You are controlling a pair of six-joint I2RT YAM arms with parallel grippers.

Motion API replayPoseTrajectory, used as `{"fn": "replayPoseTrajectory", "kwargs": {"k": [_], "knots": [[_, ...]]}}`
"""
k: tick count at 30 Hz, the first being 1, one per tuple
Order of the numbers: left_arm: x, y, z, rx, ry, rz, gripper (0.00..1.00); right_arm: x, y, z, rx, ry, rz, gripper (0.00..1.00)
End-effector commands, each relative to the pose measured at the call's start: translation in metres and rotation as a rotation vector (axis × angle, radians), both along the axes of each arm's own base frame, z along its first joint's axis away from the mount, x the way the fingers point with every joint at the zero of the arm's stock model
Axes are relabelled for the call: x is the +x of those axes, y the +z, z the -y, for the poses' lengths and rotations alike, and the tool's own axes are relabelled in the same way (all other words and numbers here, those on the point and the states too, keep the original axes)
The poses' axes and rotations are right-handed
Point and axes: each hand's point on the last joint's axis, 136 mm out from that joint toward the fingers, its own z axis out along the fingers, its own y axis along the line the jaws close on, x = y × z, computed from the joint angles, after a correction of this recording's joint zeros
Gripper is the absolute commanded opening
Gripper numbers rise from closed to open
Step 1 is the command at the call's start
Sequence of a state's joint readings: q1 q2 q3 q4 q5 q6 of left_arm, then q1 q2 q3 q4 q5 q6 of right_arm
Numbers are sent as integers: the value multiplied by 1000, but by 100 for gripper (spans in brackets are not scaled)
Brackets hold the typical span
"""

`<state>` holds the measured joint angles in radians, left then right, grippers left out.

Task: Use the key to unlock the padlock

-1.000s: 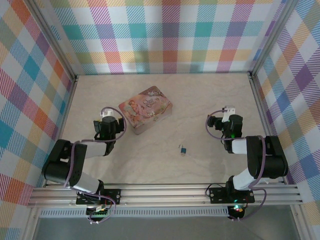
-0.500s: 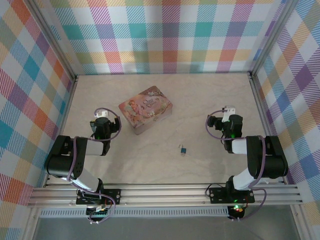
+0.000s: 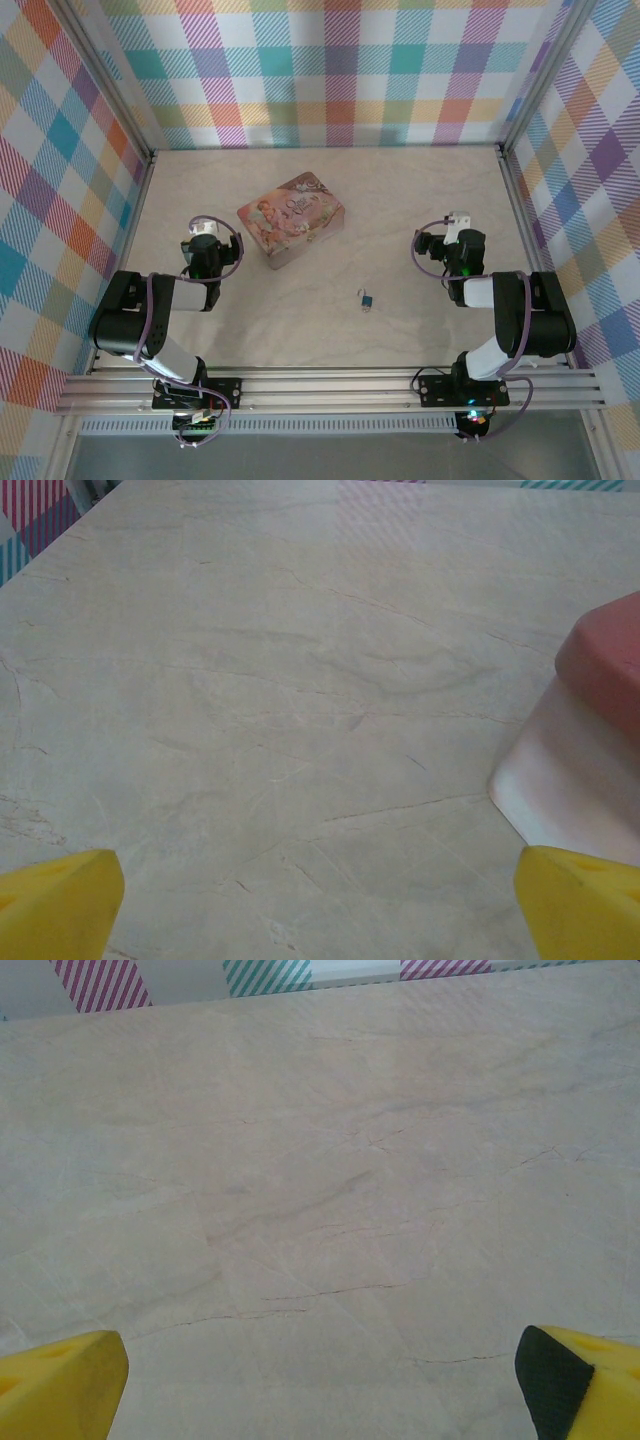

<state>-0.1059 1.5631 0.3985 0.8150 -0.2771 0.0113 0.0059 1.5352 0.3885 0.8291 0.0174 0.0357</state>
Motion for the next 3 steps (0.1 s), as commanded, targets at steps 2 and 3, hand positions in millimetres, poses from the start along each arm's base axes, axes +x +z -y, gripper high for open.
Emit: {"fn": "replayPoseTrajectory", "kwargs": {"k": [2, 3], "knots": [[4, 7, -1, -24, 7, 33, 100, 6, 9, -2, -12, 16, 29, 100], [4, 7, -1, -24, 7, 34, 100, 6, 9, -2, -12, 16, 30, 100]]}}
